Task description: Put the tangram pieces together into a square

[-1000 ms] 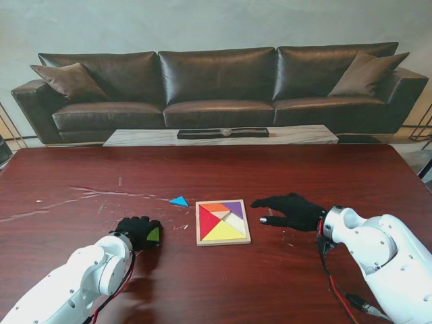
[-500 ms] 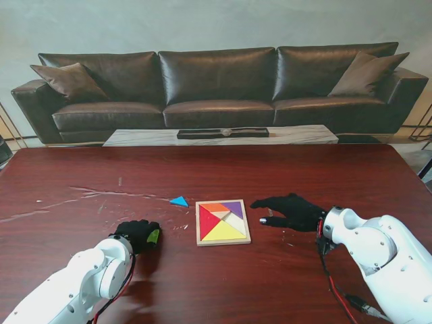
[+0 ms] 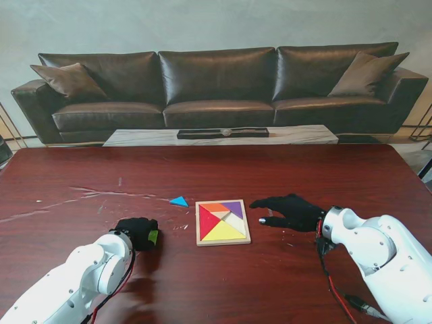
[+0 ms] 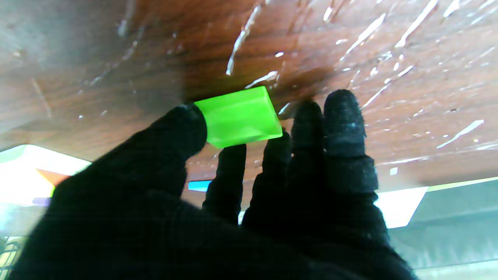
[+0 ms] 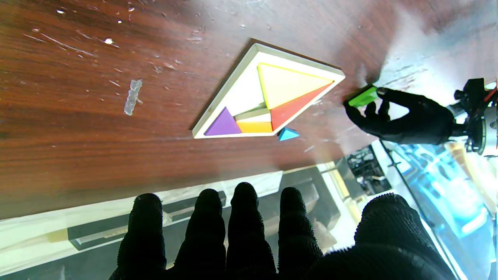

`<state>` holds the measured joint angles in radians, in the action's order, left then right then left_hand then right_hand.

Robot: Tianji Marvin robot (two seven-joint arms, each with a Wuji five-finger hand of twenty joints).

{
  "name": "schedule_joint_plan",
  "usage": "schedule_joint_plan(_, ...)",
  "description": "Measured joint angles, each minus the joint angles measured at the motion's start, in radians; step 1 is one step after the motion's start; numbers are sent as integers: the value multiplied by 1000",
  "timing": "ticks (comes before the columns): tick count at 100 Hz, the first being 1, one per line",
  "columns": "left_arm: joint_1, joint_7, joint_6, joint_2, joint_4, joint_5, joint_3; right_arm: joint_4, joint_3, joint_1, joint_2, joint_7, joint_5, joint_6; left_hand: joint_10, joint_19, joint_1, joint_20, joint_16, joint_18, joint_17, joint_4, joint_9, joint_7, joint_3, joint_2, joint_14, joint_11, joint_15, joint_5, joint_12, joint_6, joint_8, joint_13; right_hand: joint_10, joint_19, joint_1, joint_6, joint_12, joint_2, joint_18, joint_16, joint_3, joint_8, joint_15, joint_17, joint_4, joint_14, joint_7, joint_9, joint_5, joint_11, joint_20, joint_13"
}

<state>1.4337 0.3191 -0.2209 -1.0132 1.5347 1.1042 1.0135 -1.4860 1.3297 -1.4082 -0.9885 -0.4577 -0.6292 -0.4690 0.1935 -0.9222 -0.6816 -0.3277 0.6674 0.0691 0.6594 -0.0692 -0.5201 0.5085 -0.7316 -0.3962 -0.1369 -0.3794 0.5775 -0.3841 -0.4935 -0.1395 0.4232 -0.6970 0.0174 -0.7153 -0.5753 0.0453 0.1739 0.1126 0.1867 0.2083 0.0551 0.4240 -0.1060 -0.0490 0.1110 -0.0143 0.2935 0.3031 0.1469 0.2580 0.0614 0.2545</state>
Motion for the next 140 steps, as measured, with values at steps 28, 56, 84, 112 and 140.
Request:
schedule_joint_plan(28,-27,62,40,8,-2,-1,-6,1,-1,3,0,0,5,1,28,32,-7,-56,110,-83,42,0,32,27,-20,-10,52,-143,54,43,-146,-57,10,14,0,0,0,0,0,0,0,0,0,0,0,0,0,0,0,0,0,0,0,0)
schedule_joint_plan(56,-23,70,97,12,-3,28,0,4,-7,9,0,0,13,1,35,161,-8,-57,104,-122,47,0,129,-26,-20,-10,66,-70,69,58,-40,-147,7,54,0,0,0,0,0,0,0,0,0,0,0,0,0,0,0,0,0,0,0,0)
schedule_joint_plan(84,-8,-16,94,12,-24,87,-13,2,-4,5,-1,3,12,-1,35,116,-12,-69,60,-131,95,0,95,29,-59,-13,25,-113,98,65,-77,-151,35,30,0,0,0,0,0,0,0,0,0,0,0,0,0,0,0,0,0,0,0,0)
schedule_joint_plan(112,-28,-85,92,13,-67,67,-38,-10,4,-10,-1,4,9,-2,35,-151,23,-313,264,-187,137,-56,52,284,-153,-22,135,-232,315,125,-380,-140,110,-21,0,0,0,0,0,0,0,0,0,0,0,0,0,0,0,0,0,0,0,0)
schedule_joint_plan(140,-75,-106,93,16,-113,3,-65,-14,6,-12,0,1,7,-1,5,-294,59,-421,348,-188,155,-221,10,332,-99,-28,221,-428,540,139,-531,-116,500,-52,0,0,0,0,0,0,0,0,0,0,0,0,0,0,0,0,0,0,0,0)
